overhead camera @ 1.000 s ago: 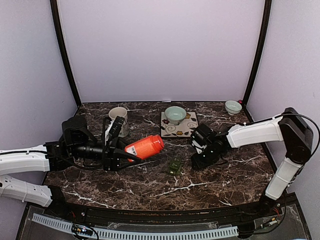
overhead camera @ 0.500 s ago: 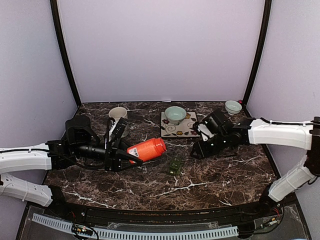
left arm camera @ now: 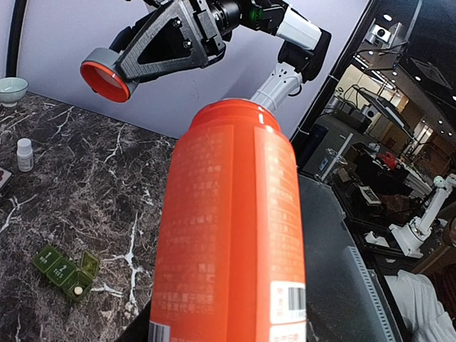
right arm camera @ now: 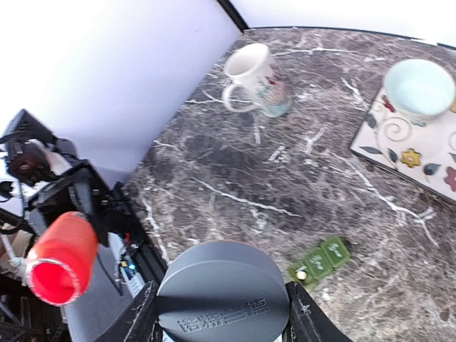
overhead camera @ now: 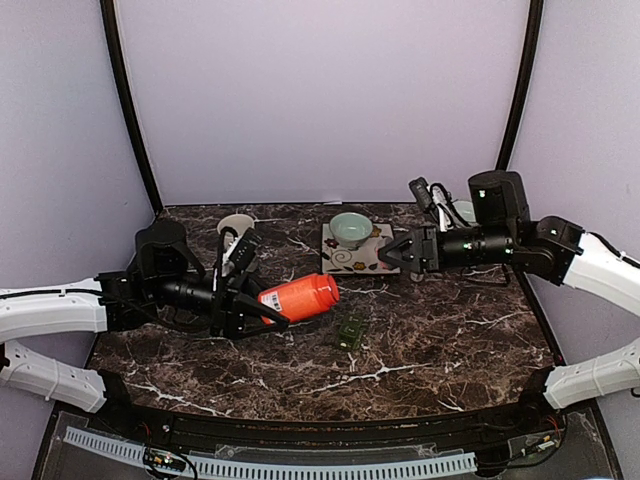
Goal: Sort the pills into containers
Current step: Pick up the lid of the pill bottle from the center of the board, then close the lid of the pill bottle on the pill bottle.
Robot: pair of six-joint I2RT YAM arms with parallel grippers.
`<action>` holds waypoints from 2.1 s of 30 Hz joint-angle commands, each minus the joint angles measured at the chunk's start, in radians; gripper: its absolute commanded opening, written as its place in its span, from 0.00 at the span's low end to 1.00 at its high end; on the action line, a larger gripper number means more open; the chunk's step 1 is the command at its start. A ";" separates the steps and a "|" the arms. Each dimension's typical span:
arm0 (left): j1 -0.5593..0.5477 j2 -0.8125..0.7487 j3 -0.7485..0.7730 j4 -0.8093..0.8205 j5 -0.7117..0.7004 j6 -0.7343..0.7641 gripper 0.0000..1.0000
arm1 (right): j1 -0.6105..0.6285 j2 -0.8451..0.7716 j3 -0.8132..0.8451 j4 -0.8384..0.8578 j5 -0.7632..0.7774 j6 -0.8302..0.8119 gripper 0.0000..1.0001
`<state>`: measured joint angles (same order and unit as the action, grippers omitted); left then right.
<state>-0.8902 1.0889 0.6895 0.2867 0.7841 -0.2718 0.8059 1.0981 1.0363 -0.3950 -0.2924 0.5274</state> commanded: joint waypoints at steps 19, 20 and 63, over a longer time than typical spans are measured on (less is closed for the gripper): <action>0.010 0.025 0.088 0.035 0.094 -0.033 0.00 | 0.172 -0.036 0.003 0.334 -0.205 0.175 0.36; 0.011 0.024 0.087 0.036 0.095 -0.035 0.00 | 0.178 -0.034 0.001 0.340 -0.205 0.176 0.36; 0.025 0.026 0.099 0.082 0.116 -0.069 0.00 | 0.305 0.043 -0.026 0.386 -0.125 0.185 0.36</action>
<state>-0.8722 1.1267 0.7494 0.3195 0.8799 -0.3370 1.0943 1.1362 1.0069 -0.0422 -0.4332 0.7162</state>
